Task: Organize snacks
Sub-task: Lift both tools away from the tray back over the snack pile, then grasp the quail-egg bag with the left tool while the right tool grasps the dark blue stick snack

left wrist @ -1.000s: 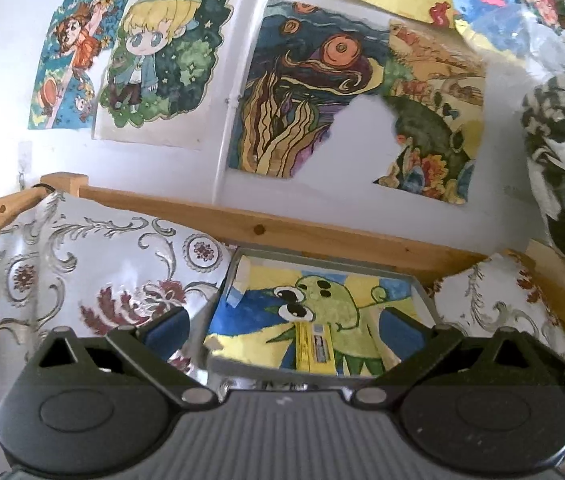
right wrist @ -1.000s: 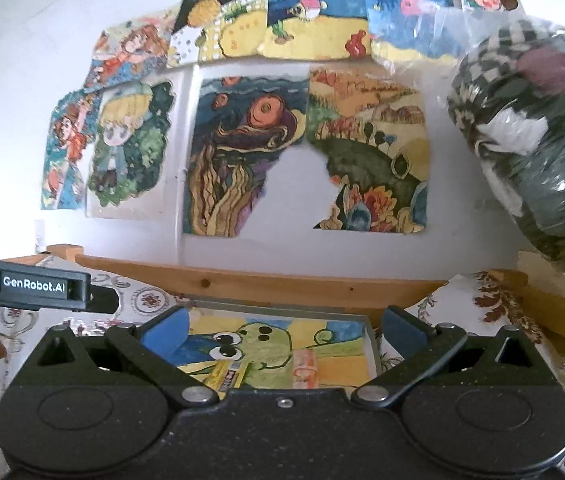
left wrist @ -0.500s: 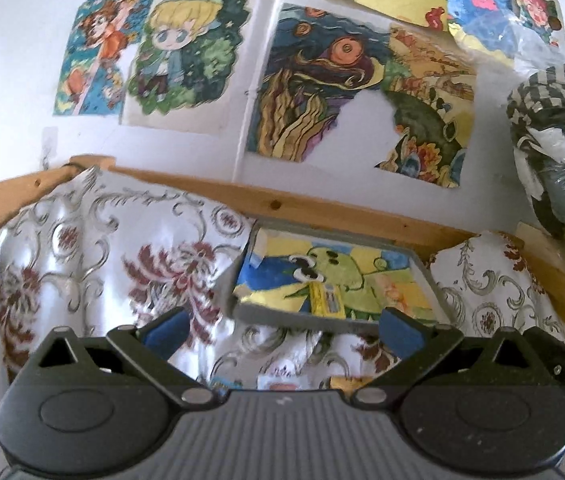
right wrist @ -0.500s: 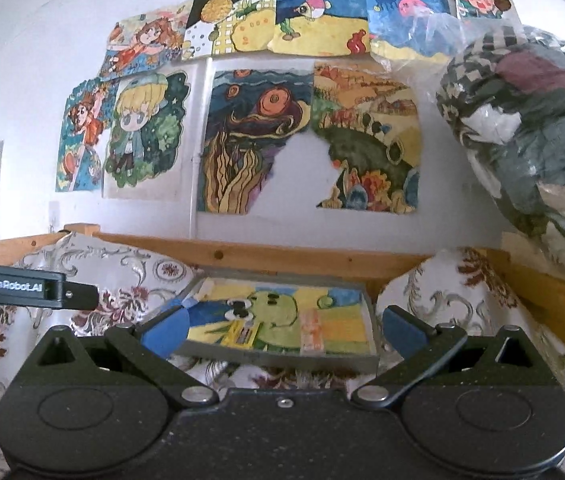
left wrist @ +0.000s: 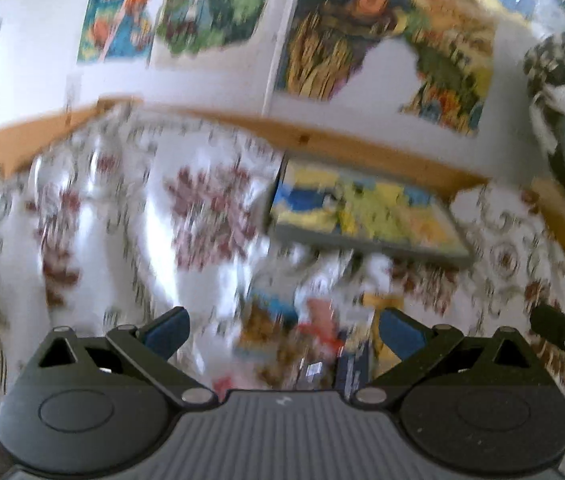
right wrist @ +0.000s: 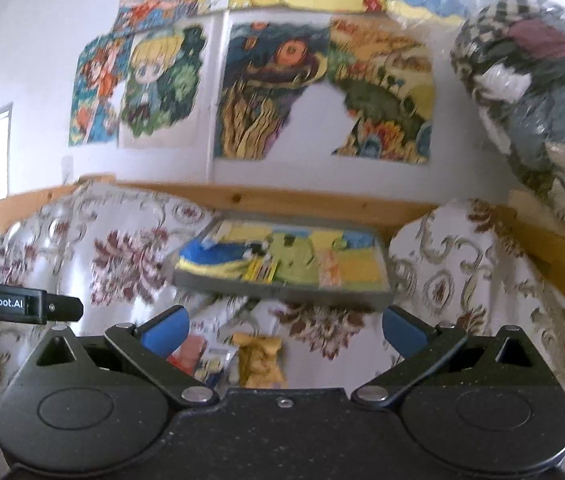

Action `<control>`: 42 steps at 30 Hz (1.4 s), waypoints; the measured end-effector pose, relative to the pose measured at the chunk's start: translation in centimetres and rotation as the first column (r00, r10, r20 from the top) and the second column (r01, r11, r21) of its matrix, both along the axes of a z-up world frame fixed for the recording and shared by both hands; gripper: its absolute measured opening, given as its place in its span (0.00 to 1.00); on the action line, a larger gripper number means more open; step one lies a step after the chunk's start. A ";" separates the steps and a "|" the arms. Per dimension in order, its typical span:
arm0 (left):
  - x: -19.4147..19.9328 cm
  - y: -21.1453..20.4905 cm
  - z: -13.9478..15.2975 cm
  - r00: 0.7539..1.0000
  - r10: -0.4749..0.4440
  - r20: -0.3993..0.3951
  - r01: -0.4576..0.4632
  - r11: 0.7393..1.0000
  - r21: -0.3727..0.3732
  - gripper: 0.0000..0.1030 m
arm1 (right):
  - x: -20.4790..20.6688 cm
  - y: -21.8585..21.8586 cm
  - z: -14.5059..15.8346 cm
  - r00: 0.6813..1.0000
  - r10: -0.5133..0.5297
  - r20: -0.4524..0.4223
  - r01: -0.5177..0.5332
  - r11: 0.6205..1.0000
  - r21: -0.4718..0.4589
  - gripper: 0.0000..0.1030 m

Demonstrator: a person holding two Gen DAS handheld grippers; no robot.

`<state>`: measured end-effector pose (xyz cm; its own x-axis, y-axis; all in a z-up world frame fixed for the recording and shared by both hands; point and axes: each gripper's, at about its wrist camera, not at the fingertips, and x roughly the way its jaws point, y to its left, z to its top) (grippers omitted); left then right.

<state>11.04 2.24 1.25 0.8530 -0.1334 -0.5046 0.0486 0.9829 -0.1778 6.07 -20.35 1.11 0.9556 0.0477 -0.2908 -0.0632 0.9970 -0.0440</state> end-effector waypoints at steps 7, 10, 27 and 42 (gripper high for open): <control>-0.2 0.3 -1.5 0.991 0.031 -0.133 -0.028 0.999 0.022 1.00 | 0.6 0.9 -1.8 0.990 0.024 -0.140 -0.022 1.000 0.013 0.99; -0.1 0.1 -1.8 0.986 0.020 -0.164 -0.013 0.999 0.046 1.00 | 0.8 1.3 -2.6 0.979 0.044 -0.197 -0.042 0.999 0.017 0.99; 1.2 -0.5 -3.2 0.955 0.028 -0.296 0.006 0.993 0.115 1.00 | 2.1 2.8 -5.4 0.915 0.120 -0.385 -0.111 0.993 0.045 0.99; 3.0 -0.9 -4.9 0.921 0.007 -0.389 0.033 0.995 0.095 1.00 | 3.6 3.4 -6.8 0.889 0.133 -0.439 -0.115 0.991 0.068 0.99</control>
<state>14.02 1.35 -3.64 0.5855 -0.0767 -0.8071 0.0079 0.9960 -0.0889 9.70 -16.97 -5.65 0.7145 0.1774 -0.6768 -0.1901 0.9802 0.0562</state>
